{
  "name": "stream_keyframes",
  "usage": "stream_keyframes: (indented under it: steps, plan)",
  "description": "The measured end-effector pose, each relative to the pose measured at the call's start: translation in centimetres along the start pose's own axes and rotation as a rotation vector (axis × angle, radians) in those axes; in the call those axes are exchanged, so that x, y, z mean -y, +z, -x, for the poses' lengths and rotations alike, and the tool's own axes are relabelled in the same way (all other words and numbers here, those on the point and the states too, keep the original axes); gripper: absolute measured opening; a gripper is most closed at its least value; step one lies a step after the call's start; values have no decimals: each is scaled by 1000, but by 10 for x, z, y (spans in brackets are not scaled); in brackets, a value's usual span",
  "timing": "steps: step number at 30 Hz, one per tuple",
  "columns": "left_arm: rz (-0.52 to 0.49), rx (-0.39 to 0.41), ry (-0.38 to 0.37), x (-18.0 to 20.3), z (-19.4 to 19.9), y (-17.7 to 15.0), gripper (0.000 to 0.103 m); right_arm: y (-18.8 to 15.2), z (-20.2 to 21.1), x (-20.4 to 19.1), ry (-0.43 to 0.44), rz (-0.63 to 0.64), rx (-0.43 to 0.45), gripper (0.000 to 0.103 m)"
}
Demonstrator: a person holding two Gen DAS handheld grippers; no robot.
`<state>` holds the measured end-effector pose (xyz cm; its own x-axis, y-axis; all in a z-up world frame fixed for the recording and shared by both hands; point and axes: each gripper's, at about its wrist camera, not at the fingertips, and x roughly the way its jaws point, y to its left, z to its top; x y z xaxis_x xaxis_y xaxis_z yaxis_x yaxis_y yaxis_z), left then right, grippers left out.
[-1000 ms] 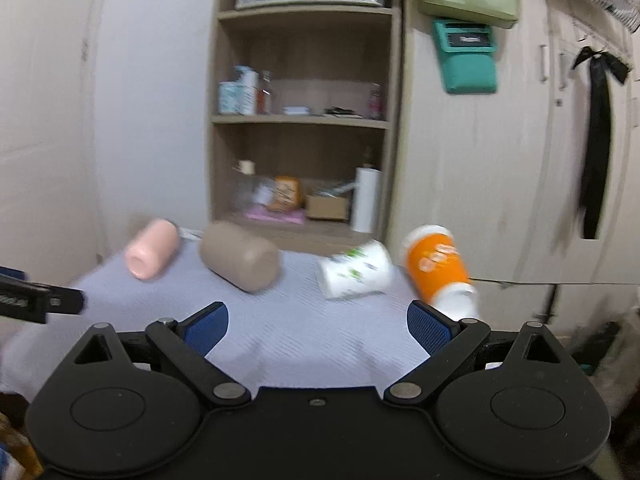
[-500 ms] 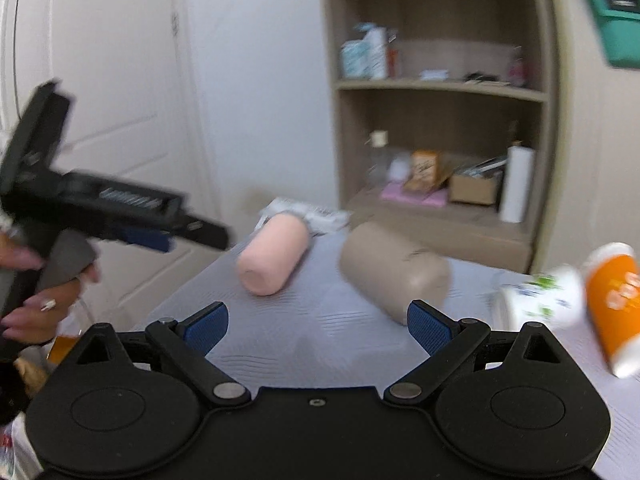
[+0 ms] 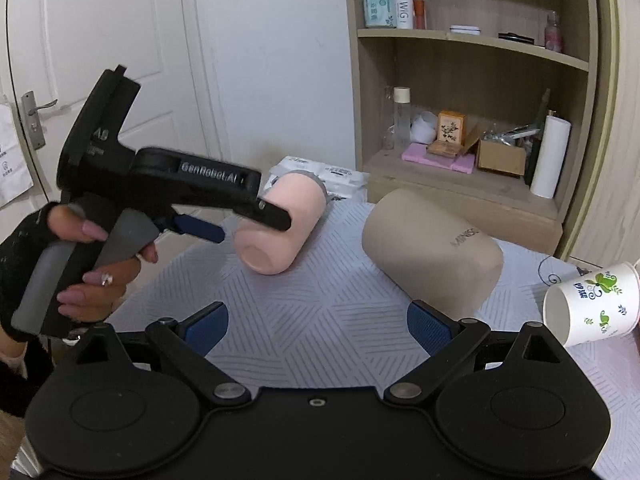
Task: Flip cup upright
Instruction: 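Reach the left tool toward the lying pink cup and close on its body, then lift the pink cup with the left tool and rotate it lid-up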
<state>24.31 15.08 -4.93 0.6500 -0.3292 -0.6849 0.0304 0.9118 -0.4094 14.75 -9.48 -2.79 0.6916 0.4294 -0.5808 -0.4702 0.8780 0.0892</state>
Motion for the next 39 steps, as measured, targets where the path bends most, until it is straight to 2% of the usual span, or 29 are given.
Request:
stream_keyframes:
  steps: [1,4,7,8,9,16,20,26,32,39]
  plan:
    - [-4,4,6,1,-1,0,96,0,0,0,0,-3,0,98]
    - [-5,-32,21,0,-11,4,83,0,-3,1,3,-9,-2,98]
    - [16,-51,-6,-2,-18,7,75,0,-8,3,8,-15,-10,98]
    - [26,-55,-20,-3,-19,7,65,0,-9,4,7,-15,-13,98]
    - [31,-57,-39,-3,-20,7,62,0,-11,5,7,-15,-16,98]
    - [4,-60,-2,10,-8,-2,61,-4,-12,14,19,-48,-22,98]
    - [-27,-95,6,28,10,-19,61,-15,-8,18,52,-73,-54,98]
    - [-45,-175,-44,52,35,-47,61,-37,4,27,114,-125,-104,98]
    - [-115,-183,-13,85,49,-71,61,-53,24,41,153,-181,-123,98]
    - [-126,-248,-115,115,42,-92,61,-70,47,61,126,-199,-139,98]
